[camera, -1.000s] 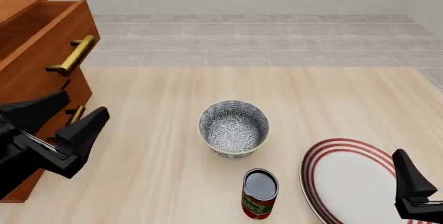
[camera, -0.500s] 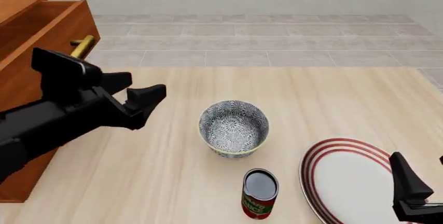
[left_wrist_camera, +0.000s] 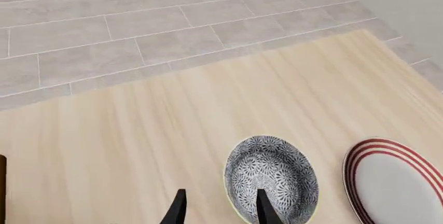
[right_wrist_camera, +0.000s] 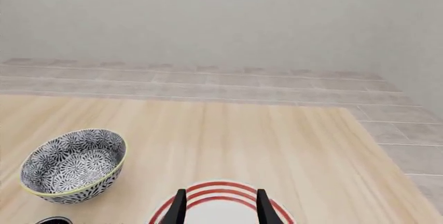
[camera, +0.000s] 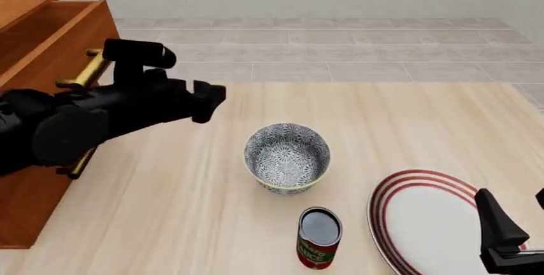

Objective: Put the bowl on top of the cabinet.

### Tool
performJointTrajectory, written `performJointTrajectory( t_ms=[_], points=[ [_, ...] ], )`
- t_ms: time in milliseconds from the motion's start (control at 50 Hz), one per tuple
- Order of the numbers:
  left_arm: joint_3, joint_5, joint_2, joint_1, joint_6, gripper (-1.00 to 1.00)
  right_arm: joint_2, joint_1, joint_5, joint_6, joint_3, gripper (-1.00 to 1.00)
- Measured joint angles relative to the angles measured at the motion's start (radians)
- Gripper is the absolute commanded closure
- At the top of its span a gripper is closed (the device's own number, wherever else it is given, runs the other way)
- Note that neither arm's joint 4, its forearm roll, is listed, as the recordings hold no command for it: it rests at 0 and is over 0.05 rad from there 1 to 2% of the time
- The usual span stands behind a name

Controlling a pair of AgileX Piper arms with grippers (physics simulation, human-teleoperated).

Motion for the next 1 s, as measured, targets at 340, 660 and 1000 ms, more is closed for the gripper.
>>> performJointTrajectory(
  t_ms=[340,660,1000],
  points=[
    [-0.103,0.011,0.19,0.041,-0.026,-1.0,-0.003,0.006,0.006,0.004,0.0,-1.0],
    [-0.188,0.007,0.353,0.025,-0.006,-1.0,-0.004,0.008,0.009,0.011,0.0,-1.0],
    [-0.286,0.014,0.5,-0.02,0.007,-1.0,0.019,0.01,-0.01,0.019,0.0,-1.0]
  ],
)
